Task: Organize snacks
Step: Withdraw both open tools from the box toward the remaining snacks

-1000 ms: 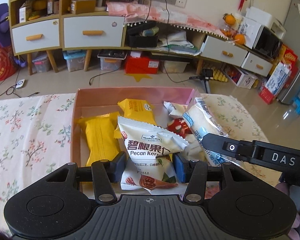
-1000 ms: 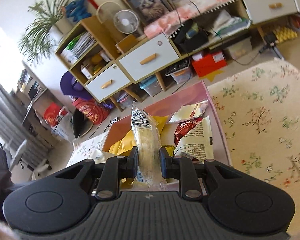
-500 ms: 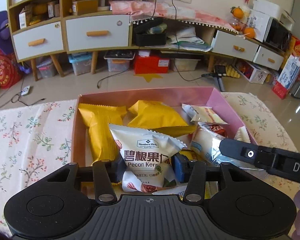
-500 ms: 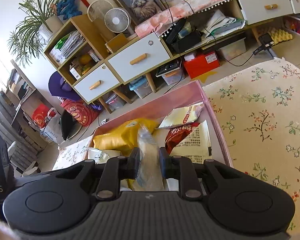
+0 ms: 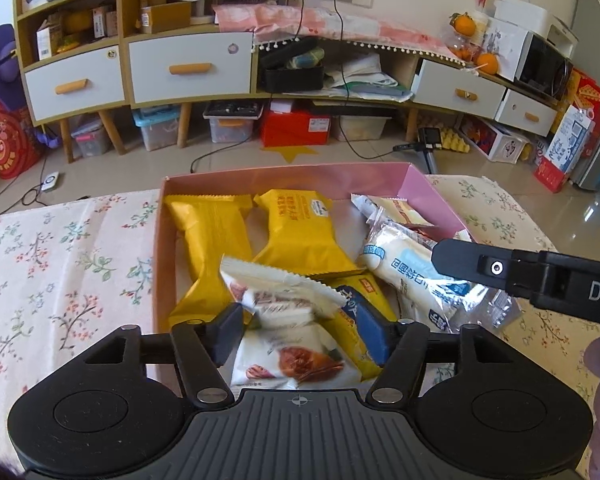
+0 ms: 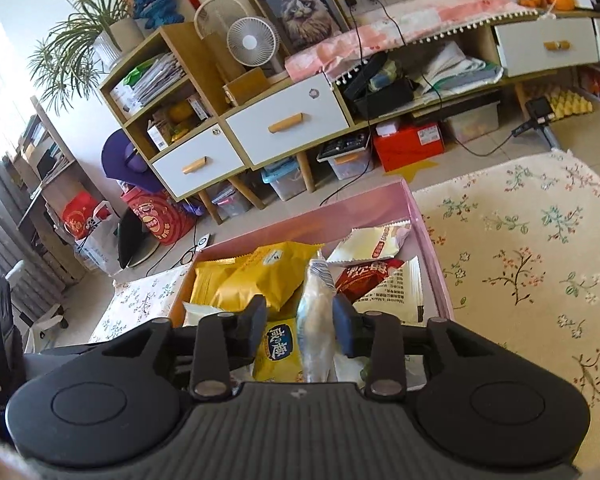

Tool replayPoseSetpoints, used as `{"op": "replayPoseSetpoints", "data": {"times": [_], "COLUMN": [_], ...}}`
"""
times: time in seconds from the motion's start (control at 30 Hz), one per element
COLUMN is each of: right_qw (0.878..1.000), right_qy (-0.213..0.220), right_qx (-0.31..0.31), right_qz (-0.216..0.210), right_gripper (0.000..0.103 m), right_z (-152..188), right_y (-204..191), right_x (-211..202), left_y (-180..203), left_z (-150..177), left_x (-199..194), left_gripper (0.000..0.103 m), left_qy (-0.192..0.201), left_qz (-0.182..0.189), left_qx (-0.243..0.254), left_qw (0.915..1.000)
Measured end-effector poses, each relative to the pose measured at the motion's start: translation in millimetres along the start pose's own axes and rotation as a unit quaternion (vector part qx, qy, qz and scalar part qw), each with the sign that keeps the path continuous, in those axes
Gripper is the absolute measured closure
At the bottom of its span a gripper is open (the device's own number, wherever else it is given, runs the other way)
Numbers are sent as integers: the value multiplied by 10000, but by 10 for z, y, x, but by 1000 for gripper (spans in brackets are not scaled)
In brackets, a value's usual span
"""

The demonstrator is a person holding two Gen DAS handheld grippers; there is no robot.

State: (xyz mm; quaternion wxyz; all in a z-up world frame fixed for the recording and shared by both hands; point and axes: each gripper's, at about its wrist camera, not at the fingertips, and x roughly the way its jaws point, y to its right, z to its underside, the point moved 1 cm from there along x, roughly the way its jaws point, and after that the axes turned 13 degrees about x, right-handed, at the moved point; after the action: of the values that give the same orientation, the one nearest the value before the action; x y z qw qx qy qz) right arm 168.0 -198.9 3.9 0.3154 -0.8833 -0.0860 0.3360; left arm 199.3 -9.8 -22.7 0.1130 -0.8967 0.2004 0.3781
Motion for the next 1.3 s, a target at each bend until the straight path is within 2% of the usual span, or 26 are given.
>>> {"op": "replayPoseSetpoints", "data": {"times": [0.3,0.37,0.83,1.0,1.1,1.17,1.3], "right_qw": [9989,9983,9923,9886,9855,9824,9758], "right_qy": [-49,-45,-63,-111,-189,-199,-211], "right_qx": [-472,-588,-1231,-1488,-1663,-1826,-2115], "right_qz": [35,31,142,214,272,339,506], "right_gripper": [58,52,33,23,17,11,6], "right_z": [40,50,159,239,313,357,433], "right_y": [-113,-136,-170,-152,-128,-109,-63], "right_x": [-174,-226,-498,-570,-607,-630,-664], "left_y": [101,123,227,213,190,160,80], "left_z": [115,150,458,685,749,788,880], "left_x": [-313,-381,-794,-889,-903,-940,-978], "left_gripper": [32,31,17,10,9,6,4], "left_qy": [72,76,36,175,38,57,68], "left_qz": [-41,-40,-124,-186,-224,-292,-367], "left_qx": [29,8,57,-10,53,66,58], "left_qw": [10000,10000,9999,9997,9997,9995,9993]}}
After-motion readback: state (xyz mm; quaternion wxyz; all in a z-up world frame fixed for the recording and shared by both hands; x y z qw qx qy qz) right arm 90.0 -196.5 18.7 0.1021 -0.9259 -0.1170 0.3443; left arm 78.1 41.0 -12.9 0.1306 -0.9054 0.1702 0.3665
